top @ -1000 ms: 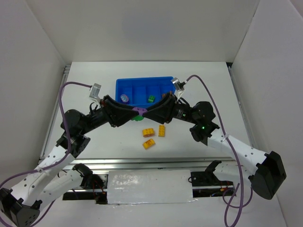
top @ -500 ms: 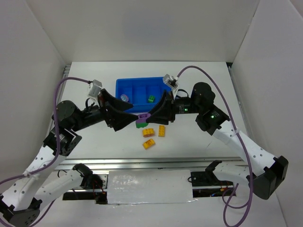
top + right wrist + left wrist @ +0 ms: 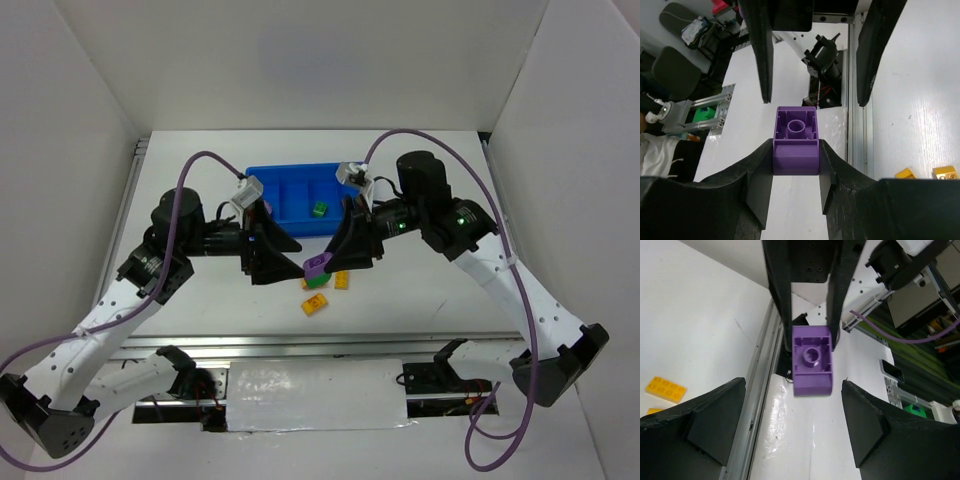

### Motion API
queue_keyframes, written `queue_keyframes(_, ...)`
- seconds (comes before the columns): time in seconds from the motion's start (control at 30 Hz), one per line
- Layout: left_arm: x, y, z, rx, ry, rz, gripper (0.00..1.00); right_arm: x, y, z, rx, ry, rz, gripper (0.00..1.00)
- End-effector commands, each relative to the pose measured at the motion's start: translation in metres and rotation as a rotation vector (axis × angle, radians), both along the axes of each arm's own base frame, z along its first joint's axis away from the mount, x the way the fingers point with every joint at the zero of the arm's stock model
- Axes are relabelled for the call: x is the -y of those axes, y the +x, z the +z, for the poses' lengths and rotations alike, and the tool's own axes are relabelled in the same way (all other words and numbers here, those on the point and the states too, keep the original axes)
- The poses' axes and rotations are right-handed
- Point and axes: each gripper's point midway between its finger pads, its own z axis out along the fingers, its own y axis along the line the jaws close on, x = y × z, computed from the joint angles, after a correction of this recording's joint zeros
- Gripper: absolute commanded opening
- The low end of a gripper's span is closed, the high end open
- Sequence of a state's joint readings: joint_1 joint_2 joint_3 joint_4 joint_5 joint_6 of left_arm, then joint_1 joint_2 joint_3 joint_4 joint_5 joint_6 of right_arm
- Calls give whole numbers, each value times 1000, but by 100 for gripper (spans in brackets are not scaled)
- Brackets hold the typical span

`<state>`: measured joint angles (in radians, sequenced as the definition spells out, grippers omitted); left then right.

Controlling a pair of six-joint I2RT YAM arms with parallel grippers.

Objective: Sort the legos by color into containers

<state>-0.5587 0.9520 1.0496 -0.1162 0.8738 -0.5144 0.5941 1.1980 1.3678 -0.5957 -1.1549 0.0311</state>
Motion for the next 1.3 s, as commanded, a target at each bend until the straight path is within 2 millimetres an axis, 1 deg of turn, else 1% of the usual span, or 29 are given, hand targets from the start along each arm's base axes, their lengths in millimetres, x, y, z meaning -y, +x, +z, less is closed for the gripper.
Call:
queue_keyframes(0.0,0,-17,14,75,-40,-103,90,0,-2,3,17,-39,-31,0)
queue_keyframes(0.03,0,-18,14,59,-42,-106,90,-3,2,-3,3,-56,-35,0)
queue_keyframes(0.17,3,-11,6,34,-21,-91,87,-16,4,-7,9,-86,-37,0)
queue_keyframes(0.33,4,-14,-2,13,-4,-124,81,-27,6,0,15,-94,-56,0)
queue_keyframes(0.37,4,-14,-3,12,0,-121,80,-29,7,-2,8,-102,-49,0)
queue_keyframes(0.4,4,-14,-4,9,6,-115,78,-31,7,4,23,-97,-40,0)
queue_keyframes(0.43,3,-13,-5,18,10,-115,74,-32,4,2,13,-113,-34,0)
queue_keyframes(0.5,3,-14,-9,16,21,-119,67,-35,5,3,12,-118,-32,0)
queue_keyframes(0.53,2,-14,-12,6,29,-118,66,-36,4,4,14,-116,-27,0)
queue_keyframes(0.67,2,-14,-18,-1,46,-115,67,-36,4,1,38,-119,-13,0)
queue_keyframes(0.7,1,-14,-19,1,48,-111,66,-36,2,1,37,-120,-9,0)
queue_keyframes(0.77,1,-13,-19,7,47,-104,60,-35,2,-2,38,-135,-17,0)
queue_keyframes(0.8,1,-13,-18,10,45,-102,53,-34,2,-4,40,-145,-14,0)
queue_keyframes(0.93,2,-13,-16,11,39,-107,52,-32,1,-9,40,-160,-16,0)
queue_keyframes(1.1,4,-10,-17,3,37,-103,55,-31,-1,-11,41,-171,-9,0)
queue_keyframes(1.17,4,-10,-16,5,32,-107,54,-31,-1,-12,42,-175,-13,0)
queue_keyframes(1.27,4,-11,-15,9,29,-112,48,-30,-2,-10,49,-167,-12,0)
